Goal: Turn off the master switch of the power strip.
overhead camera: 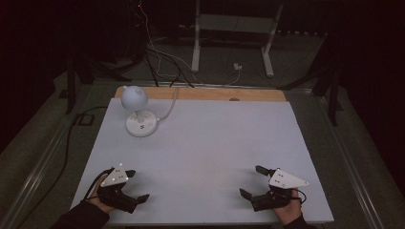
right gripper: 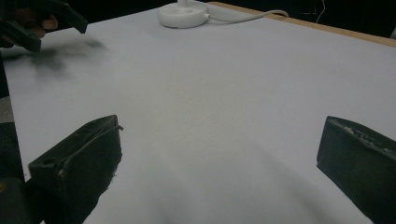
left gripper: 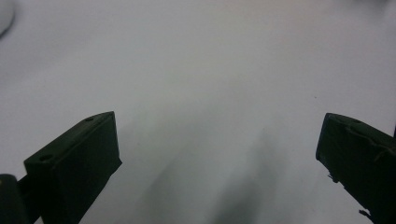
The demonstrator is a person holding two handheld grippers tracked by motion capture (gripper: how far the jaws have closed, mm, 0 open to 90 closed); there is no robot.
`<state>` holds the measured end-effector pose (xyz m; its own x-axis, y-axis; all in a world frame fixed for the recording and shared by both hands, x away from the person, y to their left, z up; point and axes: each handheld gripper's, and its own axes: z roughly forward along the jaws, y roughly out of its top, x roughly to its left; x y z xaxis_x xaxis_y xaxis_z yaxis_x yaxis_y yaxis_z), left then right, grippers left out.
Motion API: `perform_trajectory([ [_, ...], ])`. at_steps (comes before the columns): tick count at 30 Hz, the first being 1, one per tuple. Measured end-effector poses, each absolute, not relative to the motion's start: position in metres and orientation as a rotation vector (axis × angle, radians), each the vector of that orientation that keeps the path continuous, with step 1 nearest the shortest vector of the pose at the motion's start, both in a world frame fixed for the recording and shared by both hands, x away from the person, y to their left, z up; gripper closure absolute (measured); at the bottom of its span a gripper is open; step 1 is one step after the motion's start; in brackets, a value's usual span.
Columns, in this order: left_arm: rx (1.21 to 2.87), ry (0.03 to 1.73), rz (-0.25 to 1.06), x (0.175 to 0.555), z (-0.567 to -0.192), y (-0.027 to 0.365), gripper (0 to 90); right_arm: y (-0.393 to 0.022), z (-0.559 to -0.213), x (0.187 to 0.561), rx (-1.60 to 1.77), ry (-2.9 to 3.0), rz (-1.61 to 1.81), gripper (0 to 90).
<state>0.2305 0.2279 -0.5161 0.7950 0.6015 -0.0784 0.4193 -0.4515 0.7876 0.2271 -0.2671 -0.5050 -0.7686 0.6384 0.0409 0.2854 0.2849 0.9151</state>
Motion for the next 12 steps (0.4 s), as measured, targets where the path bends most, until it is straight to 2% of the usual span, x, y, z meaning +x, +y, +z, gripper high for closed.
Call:
perform_trajectory([
  [12, 2.102, 0.707, 0.27, 0.2314, -0.5186, 0.2232, 0.2, -0.2664, -0.5049, 0.2268, 0.83, 2.232, 1.479, 0.0],
])
